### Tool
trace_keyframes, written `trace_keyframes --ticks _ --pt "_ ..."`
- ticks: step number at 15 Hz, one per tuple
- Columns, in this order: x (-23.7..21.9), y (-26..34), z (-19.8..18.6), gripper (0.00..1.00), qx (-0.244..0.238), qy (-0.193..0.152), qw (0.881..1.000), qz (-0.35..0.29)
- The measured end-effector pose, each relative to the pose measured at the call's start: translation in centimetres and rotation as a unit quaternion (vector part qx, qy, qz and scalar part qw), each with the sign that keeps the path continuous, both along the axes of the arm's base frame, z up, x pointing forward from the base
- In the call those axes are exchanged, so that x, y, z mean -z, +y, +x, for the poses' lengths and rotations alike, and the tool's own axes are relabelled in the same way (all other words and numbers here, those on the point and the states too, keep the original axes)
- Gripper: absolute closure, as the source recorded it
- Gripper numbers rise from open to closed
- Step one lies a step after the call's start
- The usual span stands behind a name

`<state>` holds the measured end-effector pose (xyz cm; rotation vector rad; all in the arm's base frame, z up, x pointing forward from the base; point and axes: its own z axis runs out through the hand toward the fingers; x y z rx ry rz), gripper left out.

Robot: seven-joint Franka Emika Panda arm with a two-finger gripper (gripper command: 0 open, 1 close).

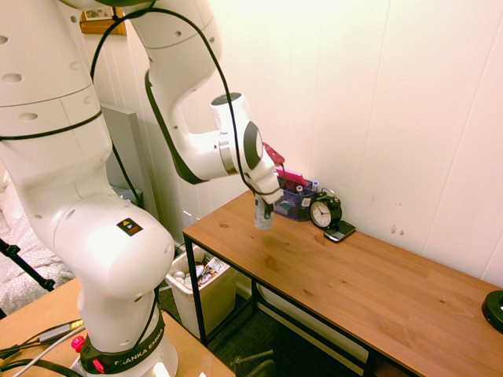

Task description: Throw the can in the trash bin

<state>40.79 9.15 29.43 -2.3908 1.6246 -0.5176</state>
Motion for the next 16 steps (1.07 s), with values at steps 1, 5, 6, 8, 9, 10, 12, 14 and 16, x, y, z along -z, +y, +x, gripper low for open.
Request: trace_keyframes --ticks 1,5,6,8,9,10,12,14,16 --pt "-1.6 3.3 -0.5 1.0 -0.017 -0.001 1.0 0.001" --pt "-9.4 17.5 -8.1 1.0 -0.09 -0.017 0.996 -0.019" --pt "-10.9 21.2 -10.1 1.0 -0.107 -0.027 0.994 -0.024" --pt "-12.3 27.5 -12.0 1.0 -0.123 -0.033 0.991 -0.031" --pt "-12.4 29.5 -11.3 1.0 -0.121 -0.031 0.992 -0.035" --pt "-12.1 30.9 -10.0 1.0 -0.119 -0.024 0.992 -0.039" --pt "-10.8 32.7 -6.8 1.0 -0.116 -0.008 0.992 -0.043" --pt "-8.1 33.9 -4.4 0.0 -0.115 0.016 0.992 -0.05" --pt "-4.8 35.8 -2.2 0.0 -0.118 0.04 0.991 -0.049"
